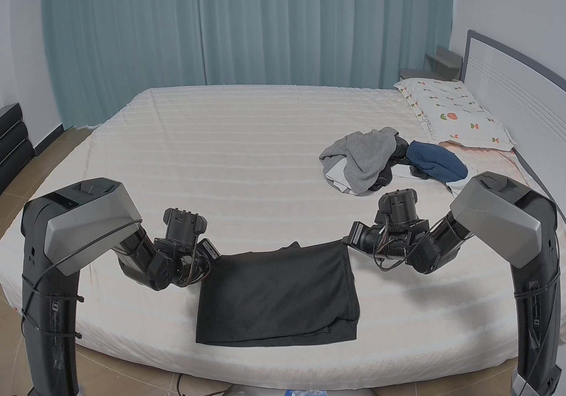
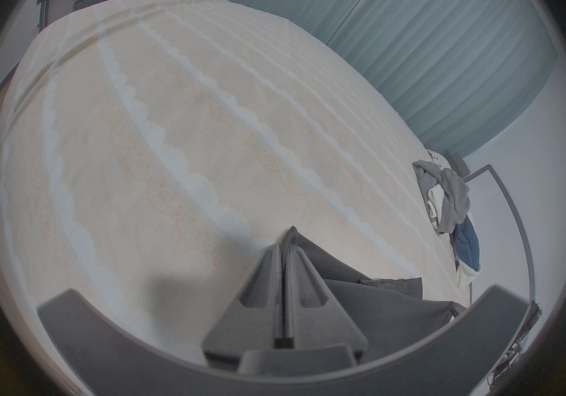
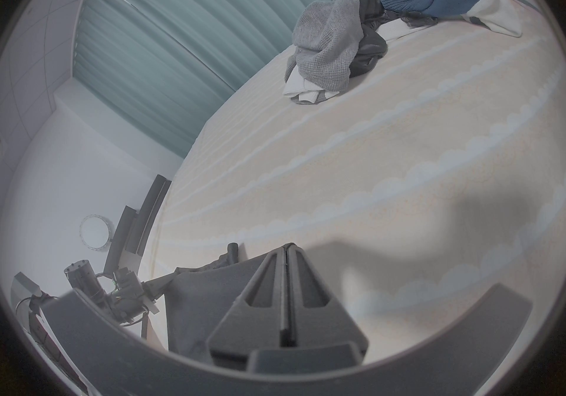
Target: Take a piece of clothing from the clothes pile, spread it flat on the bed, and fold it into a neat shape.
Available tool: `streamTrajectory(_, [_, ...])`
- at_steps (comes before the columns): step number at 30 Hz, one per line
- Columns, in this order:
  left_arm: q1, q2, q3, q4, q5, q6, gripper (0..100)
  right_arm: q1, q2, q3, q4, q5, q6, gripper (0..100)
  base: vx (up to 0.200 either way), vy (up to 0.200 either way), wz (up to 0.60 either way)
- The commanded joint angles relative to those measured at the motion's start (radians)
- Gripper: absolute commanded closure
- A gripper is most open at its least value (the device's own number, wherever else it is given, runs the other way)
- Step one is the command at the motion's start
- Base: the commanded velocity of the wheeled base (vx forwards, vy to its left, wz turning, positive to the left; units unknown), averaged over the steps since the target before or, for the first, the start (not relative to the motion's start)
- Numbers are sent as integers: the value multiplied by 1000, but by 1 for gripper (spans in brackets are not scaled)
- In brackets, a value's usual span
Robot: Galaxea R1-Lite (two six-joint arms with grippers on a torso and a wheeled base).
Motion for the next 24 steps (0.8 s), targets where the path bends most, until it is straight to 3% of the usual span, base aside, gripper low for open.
streamTrajectory(1, [0, 0, -1, 4, -1, -4, 100, -1, 38, -27, 2, -13, 0, 100, 0, 0, 0])
streamTrajectory(2, [0, 0, -1, 4, -1, -4, 100, 1, 40, -27, 2, -13, 0, 100, 0, 0, 0])
streamTrajectory(3, [1, 0, -1, 5, -1, -4, 0, 2, 41, -27, -3, -13, 0, 0, 0, 0, 0])
streamTrajectory(10, [4, -7, 2, 4, -9, -7, 0, -5, -32, 15, -7, -13, 11, 0, 0, 0, 0])
streamTrajectory(17, [20, -22, 5, 5, -45, -89, 0, -10, -218, 315, -9, 41, 16, 0, 0, 0, 0])
streamTrajectory(19, [20, -22, 5, 5, -45, -89, 0, -10, -218, 315, -9, 41, 16, 0, 0, 0, 0])
streamTrajectory(20, [38, -60, 49, 2, -98, -102, 0, 5, -279, 456, -15, 91, 19, 0, 0, 0, 0])
streamTrajectory(24, [56, -92, 84, 1, -159, -105, 0, 25, -284, 560, -33, 98, 17, 0, 0, 0, 0])
